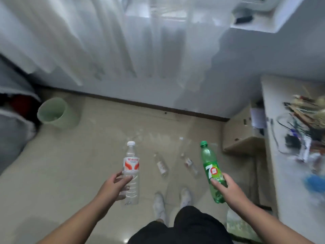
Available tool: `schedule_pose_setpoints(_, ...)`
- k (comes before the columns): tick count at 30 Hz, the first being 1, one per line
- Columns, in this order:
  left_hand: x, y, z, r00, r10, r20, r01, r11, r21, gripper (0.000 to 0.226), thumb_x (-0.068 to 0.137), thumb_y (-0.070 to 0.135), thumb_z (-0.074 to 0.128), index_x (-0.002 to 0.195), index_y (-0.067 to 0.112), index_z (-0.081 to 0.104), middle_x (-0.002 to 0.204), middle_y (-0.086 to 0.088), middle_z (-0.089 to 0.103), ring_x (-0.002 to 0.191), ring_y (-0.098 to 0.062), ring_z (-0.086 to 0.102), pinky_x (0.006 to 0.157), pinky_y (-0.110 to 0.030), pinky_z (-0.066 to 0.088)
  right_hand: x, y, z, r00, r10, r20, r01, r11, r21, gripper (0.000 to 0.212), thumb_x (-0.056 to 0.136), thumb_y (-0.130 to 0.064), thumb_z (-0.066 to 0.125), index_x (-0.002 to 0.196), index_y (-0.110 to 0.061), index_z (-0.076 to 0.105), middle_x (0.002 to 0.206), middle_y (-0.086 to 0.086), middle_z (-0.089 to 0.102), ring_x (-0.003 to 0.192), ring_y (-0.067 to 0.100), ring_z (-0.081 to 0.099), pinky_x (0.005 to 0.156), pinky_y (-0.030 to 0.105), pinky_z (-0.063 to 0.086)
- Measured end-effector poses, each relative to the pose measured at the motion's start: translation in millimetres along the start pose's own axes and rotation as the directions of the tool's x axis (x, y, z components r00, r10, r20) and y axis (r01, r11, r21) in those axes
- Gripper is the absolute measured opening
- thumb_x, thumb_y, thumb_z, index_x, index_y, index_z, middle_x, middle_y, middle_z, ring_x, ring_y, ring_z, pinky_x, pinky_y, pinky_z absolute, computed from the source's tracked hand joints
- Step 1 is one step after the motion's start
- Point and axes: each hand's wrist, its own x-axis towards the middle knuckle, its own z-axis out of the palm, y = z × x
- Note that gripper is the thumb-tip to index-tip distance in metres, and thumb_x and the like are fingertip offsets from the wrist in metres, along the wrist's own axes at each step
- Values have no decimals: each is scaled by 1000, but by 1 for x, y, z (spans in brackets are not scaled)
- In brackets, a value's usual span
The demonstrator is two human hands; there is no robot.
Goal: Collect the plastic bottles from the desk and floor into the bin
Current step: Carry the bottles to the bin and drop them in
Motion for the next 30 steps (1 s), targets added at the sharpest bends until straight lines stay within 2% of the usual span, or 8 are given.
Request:
schedule_pose_setpoints(4,-12,-28,-28,991,-52,-124,33,988,-153,43,91,34,75,131,28,62,96,-2,80,87,-18,77,70,-33,61,33,-24,26,993,11,117,10,985,-175,31,89,-46,73,114,-31,62,97,-5,73,83,15,71,64,30,50)
schedule_pose_setpoints(7,-26,-56,-36,969,-131,-207,73,961,-266,44,92,33,74,133,27,59,102,-3,79,93,-22,76,71,-34,60,61,-39,42,974,38,223,31,954,-297,30,88,-44,75,109,-27,64,94,0,74,82,19,73,65,32,53)
schedule_pose_setpoints(11,-44,-80,-48,931,-203,-304,74,919,-386,41,92,36,72,130,29,59,100,2,81,88,-18,79,66,-31,61,89,-76,65,944,64,324,94,888,-449,35,85,-46,76,109,-23,65,94,2,73,82,18,72,61,30,52)
schedule_pose_setpoints(15,-63,-112,-67,885,-299,-357,90,861,-500,50,82,45,79,127,29,65,101,-3,81,90,-26,79,71,-41,65,107,-138,108,907,58,418,200,814,-546,42,85,-49,75,114,-21,62,98,2,71,84,18,72,59,29,52)
schedule_pose_setpoints(19,-72,-148,-93,820,-422,-386,98,768,-633,68,54,58,79,111,23,71,93,-8,81,81,-34,78,75,-50,62,112,-220,178,858,-15,513,351,746,-566,37,86,-47,74,113,-23,61,99,2,70,85,19,71,66,33,57)
schedule_pose_setpoints(22,-65,-180,-121,800,-490,-347,125,702,-701,70,53,57,84,109,15,73,78,-12,76,63,-34,70,64,-49,58,110,-283,242,820,-84,566,449,708,-545,34,88,-44,72,113,-25,61,97,0,70,82,17,70,61,31,54)
schedule_pose_setpoints(26,-37,-213,-176,791,-514,-332,119,661,-741,61,54,57,85,104,22,76,87,-19,77,71,-39,72,74,-59,59,109,-350,324,800,-118,588,486,702,-521,35,88,-45,72,115,-26,60,100,1,71,83,17,72,63,32,54)
schedule_pose_setpoints(30,-11,-190,-251,797,-517,-313,104,628,-772,67,57,64,83,108,23,73,86,-9,79,71,-35,77,66,-50,61,109,-391,385,797,-92,597,479,698,-532,36,90,-47,71,115,-23,61,102,6,72,87,22,72,76,42,61)
